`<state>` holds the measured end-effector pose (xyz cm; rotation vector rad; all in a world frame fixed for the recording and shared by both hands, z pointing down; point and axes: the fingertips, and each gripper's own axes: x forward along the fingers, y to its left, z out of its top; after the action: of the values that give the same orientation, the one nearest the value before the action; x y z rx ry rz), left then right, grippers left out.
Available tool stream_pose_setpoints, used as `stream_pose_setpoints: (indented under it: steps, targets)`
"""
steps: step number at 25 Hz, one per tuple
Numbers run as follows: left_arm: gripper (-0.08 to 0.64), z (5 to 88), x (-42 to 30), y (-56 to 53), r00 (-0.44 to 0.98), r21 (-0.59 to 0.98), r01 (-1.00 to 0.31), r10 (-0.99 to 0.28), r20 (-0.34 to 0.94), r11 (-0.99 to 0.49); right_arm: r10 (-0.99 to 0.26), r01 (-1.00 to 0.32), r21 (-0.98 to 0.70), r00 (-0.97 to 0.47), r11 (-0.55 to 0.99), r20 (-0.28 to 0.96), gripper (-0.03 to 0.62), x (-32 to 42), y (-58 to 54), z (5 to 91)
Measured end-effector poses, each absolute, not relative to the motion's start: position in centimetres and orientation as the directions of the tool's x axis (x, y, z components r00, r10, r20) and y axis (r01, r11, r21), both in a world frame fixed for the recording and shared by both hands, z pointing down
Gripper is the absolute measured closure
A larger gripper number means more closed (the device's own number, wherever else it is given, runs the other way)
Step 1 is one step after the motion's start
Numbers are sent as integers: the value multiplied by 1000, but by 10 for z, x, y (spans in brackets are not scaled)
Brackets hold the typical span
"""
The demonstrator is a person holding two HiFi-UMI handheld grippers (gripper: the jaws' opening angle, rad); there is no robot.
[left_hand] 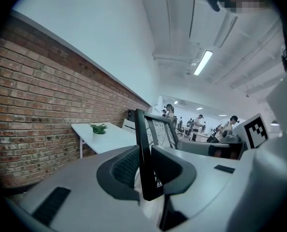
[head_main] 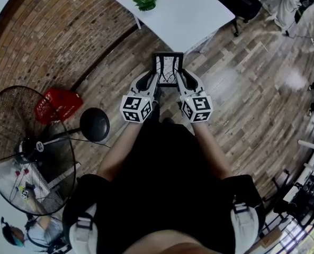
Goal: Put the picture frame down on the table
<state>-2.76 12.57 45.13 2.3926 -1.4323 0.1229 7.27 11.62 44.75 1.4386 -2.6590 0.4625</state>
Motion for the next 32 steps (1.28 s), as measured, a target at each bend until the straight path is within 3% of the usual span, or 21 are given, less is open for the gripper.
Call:
stream_pose_setpoints:
  steps: [17,32]
  targets:
    - [474,465,-36,62,518,270,-849,-813,264,-453,-819,-849,-230,-523,476,237,514,65,56,462]
    - [474,475,-54,-57,603,316,-793,-748,278,-522,-856,-896,-224,-435,382,279,515,47,-55,469]
